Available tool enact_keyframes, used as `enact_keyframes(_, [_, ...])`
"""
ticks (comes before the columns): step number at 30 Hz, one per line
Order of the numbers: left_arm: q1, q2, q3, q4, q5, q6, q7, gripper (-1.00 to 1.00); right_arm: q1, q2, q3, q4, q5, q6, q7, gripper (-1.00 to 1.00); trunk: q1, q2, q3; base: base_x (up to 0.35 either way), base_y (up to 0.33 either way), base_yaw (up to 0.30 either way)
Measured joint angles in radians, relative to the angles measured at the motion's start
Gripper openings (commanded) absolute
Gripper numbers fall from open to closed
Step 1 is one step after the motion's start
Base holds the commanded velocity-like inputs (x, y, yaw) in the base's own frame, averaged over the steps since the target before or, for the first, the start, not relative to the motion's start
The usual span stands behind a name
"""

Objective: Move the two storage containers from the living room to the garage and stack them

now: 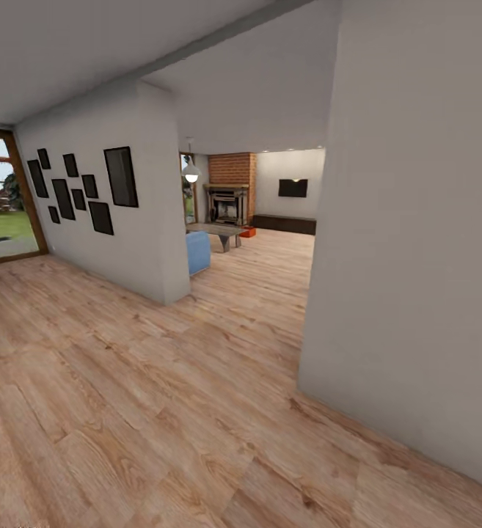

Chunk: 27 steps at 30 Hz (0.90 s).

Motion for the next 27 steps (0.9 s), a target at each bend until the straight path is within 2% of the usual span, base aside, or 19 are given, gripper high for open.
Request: enact_keyframes(27, [0.0, -0.001, 0.0, 0.0, 0.0, 0.0, 0.0, 1.0, 0.0, -0.001, -0.011, 0.0, -0.011, 0.0, 0.0, 1.0, 0.0, 0.0, 0.0, 0.324, 0.0, 0.3])
